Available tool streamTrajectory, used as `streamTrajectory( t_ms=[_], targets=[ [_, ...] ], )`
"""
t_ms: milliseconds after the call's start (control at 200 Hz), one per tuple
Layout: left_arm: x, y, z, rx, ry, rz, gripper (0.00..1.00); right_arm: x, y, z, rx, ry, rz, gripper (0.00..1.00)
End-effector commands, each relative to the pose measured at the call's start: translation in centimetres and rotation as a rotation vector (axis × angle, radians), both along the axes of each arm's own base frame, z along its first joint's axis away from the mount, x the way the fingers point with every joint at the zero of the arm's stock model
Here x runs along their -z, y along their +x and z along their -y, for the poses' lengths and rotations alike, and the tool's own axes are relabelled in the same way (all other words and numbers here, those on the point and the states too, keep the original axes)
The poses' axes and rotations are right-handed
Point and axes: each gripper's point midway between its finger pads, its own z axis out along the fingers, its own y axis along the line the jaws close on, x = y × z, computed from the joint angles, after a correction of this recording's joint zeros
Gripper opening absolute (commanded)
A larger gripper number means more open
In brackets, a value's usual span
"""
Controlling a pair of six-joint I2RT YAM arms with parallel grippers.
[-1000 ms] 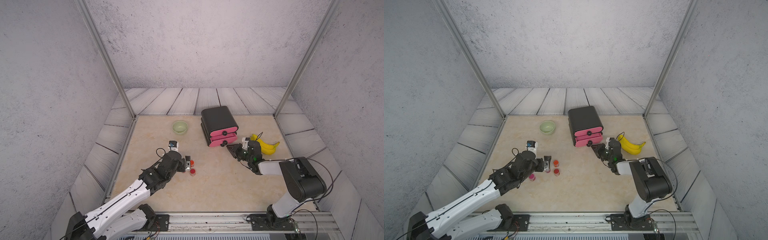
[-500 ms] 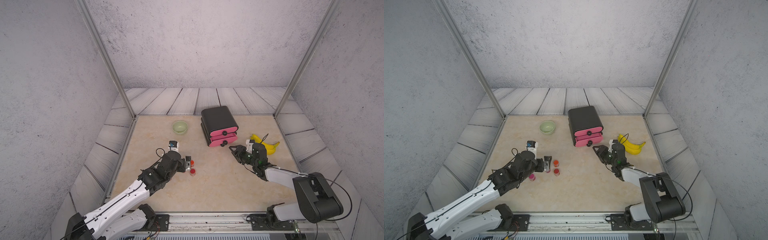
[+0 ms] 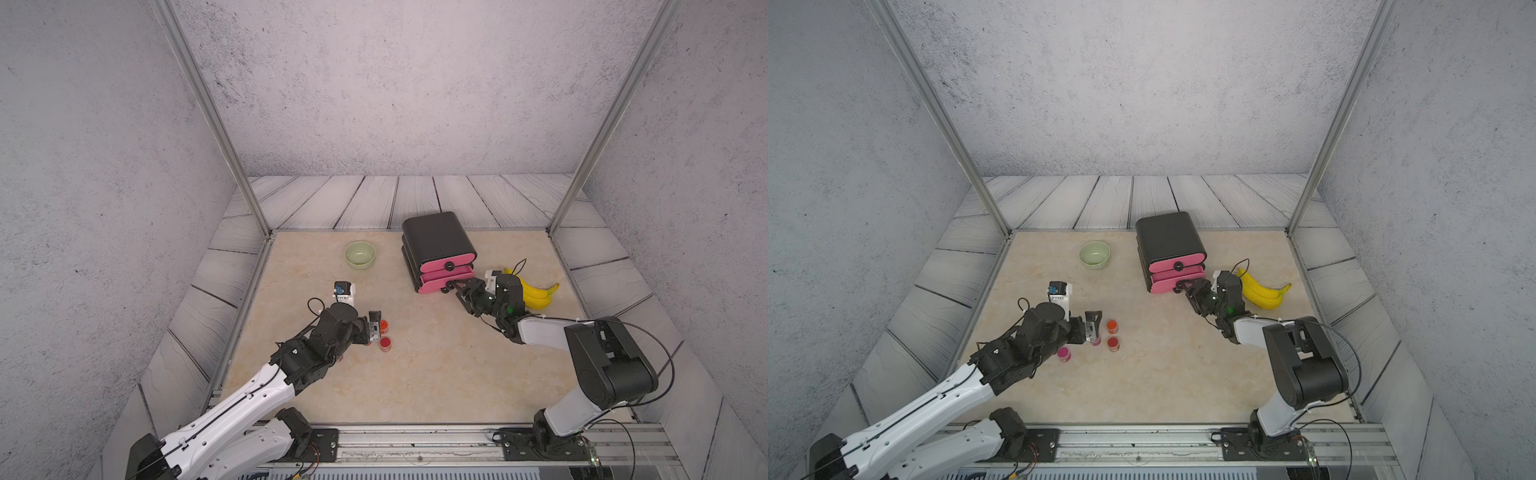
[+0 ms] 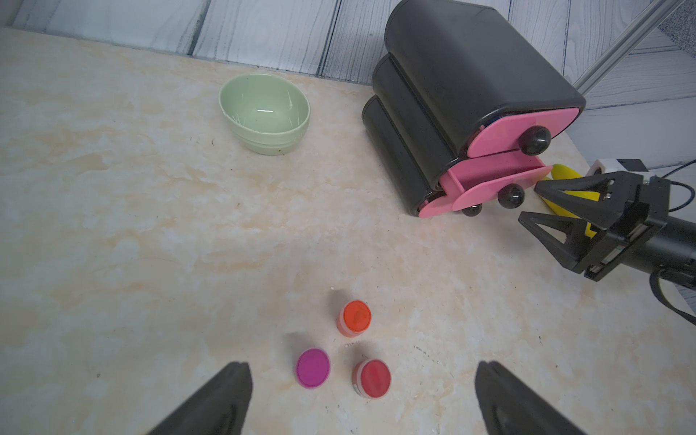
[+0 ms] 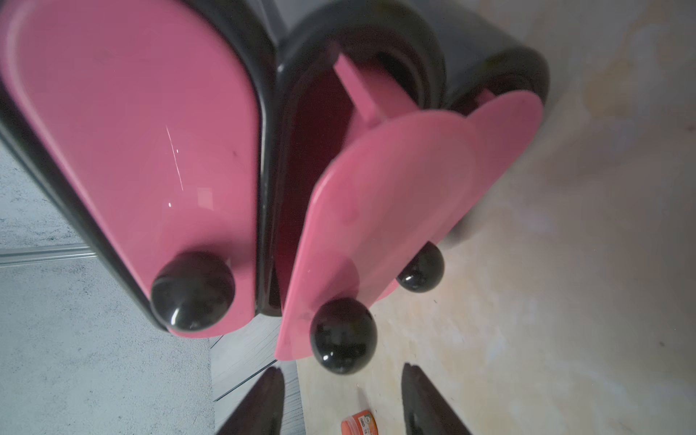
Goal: Put the paint cans in the drawer according to color
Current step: Open the drawer in the storage box.
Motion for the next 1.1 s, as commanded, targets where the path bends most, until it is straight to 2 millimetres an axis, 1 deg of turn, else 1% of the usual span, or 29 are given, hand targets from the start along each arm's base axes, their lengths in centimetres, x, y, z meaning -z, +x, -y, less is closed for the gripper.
streamTrajectory(
  t_ms=[0,40,110,260,410,575,666,776,941,1096],
  targets=[
    [0.5,0.0,-0.5,-0.017,0.012,-0.012,0.99,-0.4,0.8,-0.6,-0.016,0.022,0.020,0.54],
    [0.5,0.0,-0.5,-0.015,0.014,-0.011,0.99,-0.4,1.0,-0.7,-0.019,0.023,0.023,0.53],
    [0.5,-0.1,-0.5,-0.016,0.016,-0.010,0.99,0.1,1.2,-0.8,-0.016,0.021,0.010,0.53],
    [0.4,0.0,-0.6,-0.018,0.018,-0.007,0.99,1.1,1.5,-0.8,-0.009,0.028,-0.008,0.49],
    [0.4,0.0,-0.6,-0.016,0.025,-0.006,0.99,1.2,2.0,-1.0,-0.009,0.041,0.000,0.44],
    [0.6,0.1,-0.5,-0.017,0.028,-0.010,0.99,1.0,2.5,-1.1,-0.008,0.046,0.013,0.44],
    [0.4,0.2,-0.5,-0.016,0.027,-0.007,0.99,1.3,2.6,-1.1,-0.003,0.048,0.005,0.43],
    [0.5,0.2,-0.5,-0.014,0.031,-0.009,0.99,1.6,2.6,-1.0,0.008,0.057,0.003,0.35],
    [0.4,0.2,-0.5,-0.015,0.032,-0.004,0.99,1.3,2.3,-0.7,0.022,0.068,0.013,0.22],
    [0.3,0.2,-0.6,-0.017,0.033,-0.002,0.99,0.9,1.5,-0.4,0.039,0.087,0.018,0.21]
  ],
)
